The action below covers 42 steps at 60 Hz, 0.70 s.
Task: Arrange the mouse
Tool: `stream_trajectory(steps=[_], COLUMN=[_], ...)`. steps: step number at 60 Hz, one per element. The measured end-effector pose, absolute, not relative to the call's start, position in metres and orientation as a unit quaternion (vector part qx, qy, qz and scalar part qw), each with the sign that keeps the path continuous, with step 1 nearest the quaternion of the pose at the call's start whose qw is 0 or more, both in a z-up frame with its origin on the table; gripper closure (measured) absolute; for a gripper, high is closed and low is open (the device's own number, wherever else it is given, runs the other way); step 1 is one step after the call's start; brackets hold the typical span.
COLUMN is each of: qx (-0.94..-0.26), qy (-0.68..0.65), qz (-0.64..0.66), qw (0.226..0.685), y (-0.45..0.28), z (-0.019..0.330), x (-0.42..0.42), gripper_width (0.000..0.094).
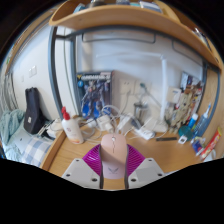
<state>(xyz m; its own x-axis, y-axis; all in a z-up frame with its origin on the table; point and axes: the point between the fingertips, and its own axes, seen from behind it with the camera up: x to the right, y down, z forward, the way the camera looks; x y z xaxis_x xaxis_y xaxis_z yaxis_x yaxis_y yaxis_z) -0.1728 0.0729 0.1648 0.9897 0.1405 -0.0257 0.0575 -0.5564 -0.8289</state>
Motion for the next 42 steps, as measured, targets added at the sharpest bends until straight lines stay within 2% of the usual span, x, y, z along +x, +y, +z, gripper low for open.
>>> stream_trajectory(steps=[8, 11, 14, 17, 23, 33, 42], qx=[-0.856, -0.850, -0.852, -0.861, -0.887, -0.926, -0.942], qy=[-0.048, -0.039, -0.025, -0.016, -0.024, -0.011, -0.008], qz=[0.017, 0.009, 0.004, 0.004, -0.023, -0.002, 0.007], qw=[0.515, 0.525, 0.522, 0.509, 0.460, 0.378, 0.335], y=[0.062, 0.054, 0.047, 0.039, 0.019, -0.013, -0.035], z=[0.227, 0.234, 0.227, 0.208, 0.146, 0.045, -0.006], x=[-0.091, -0.060, -0.032, -0.009, 0.026, 0.032, 0.026], gripper_width=[0.0655, 0.0656, 0.0656, 0.0656, 0.0655, 0.0645, 0.0625])
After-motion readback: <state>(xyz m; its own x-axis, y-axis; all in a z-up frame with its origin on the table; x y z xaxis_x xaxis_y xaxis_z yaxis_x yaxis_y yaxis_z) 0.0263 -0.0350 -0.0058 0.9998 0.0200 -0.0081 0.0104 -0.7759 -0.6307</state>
